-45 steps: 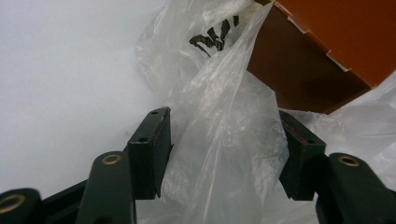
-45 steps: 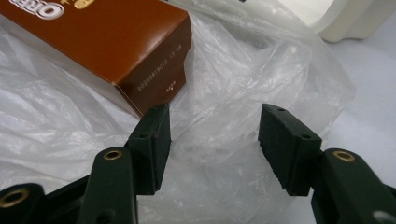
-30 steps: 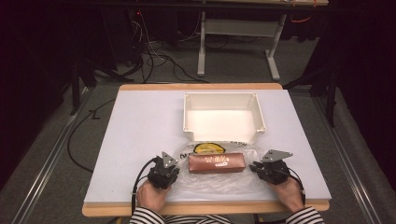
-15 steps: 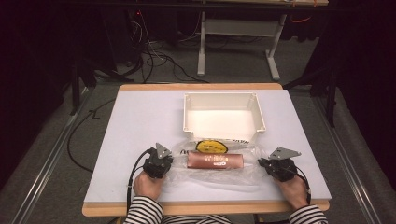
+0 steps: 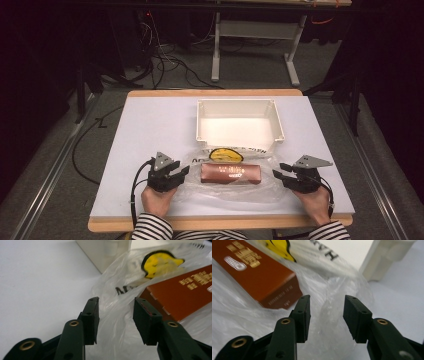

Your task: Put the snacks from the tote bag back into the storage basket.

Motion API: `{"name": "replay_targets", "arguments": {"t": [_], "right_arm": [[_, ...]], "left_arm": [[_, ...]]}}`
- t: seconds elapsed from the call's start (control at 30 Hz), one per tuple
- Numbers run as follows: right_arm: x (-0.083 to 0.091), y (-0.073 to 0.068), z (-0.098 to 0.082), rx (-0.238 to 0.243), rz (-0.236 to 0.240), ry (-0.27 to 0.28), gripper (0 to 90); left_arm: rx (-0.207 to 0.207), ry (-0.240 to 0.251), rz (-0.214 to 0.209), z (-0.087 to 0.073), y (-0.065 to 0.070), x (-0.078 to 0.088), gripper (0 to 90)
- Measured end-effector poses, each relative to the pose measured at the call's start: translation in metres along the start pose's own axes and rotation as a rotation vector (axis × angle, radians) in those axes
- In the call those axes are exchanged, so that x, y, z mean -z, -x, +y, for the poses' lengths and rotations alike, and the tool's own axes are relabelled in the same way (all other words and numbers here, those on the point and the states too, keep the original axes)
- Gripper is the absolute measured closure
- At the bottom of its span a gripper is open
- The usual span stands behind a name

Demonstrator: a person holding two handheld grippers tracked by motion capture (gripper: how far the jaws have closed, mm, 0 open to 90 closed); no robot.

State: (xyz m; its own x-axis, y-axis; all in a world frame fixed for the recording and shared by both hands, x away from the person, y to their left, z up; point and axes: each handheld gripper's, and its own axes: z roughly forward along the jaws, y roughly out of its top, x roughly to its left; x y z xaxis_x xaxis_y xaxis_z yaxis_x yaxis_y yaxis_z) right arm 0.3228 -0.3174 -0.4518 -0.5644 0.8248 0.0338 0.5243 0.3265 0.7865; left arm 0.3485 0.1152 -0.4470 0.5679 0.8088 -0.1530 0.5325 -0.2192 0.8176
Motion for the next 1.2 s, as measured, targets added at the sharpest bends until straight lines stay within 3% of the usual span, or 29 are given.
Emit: {"name": "replay_targets", "arguments": {"t": [0.13,0.3,0.47,0.57,0.7,0.9,1.1,1.2], "right_arm": [[0.006,-0.007,0.010,0.000,0.037,0.037,53.5],[-0.002,-0.015,0.018,0.014,0.079,0.037,51.3],[-0.011,-0.023,0.023,0.023,0.111,0.039,50.5],[-0.014,-0.025,0.026,0.030,0.127,0.041,49.8],[-0.018,-0.026,0.030,0.035,0.139,0.036,48.3],[-0.023,-0.031,0.035,0.067,0.158,0.026,45.5],[-0.028,-0.034,0.037,0.080,0.174,0.022,44.2],[-0.030,-0.036,0.038,0.094,0.183,0.020,43.7]], "left_arm": [[0.017,0.014,-0.011,0.005,0.003,0.002,51.0],[0.011,-0.018,0.002,0.002,0.004,-0.006,49.4],[-0.006,-0.057,0.041,-0.015,0.006,-0.021,48.4],[-0.011,-0.071,0.044,-0.026,0.008,-0.028,48.3],[0.006,-0.027,0.047,-0.024,0.006,-0.024,46.6],[-0.007,0.048,0.072,-0.006,0.003,-0.017,44.3],[0.031,0.123,0.081,0.015,-0.001,-0.009,43.9],[0.030,0.124,0.087,0.026,-0.001,-0.002,42.8]]}}
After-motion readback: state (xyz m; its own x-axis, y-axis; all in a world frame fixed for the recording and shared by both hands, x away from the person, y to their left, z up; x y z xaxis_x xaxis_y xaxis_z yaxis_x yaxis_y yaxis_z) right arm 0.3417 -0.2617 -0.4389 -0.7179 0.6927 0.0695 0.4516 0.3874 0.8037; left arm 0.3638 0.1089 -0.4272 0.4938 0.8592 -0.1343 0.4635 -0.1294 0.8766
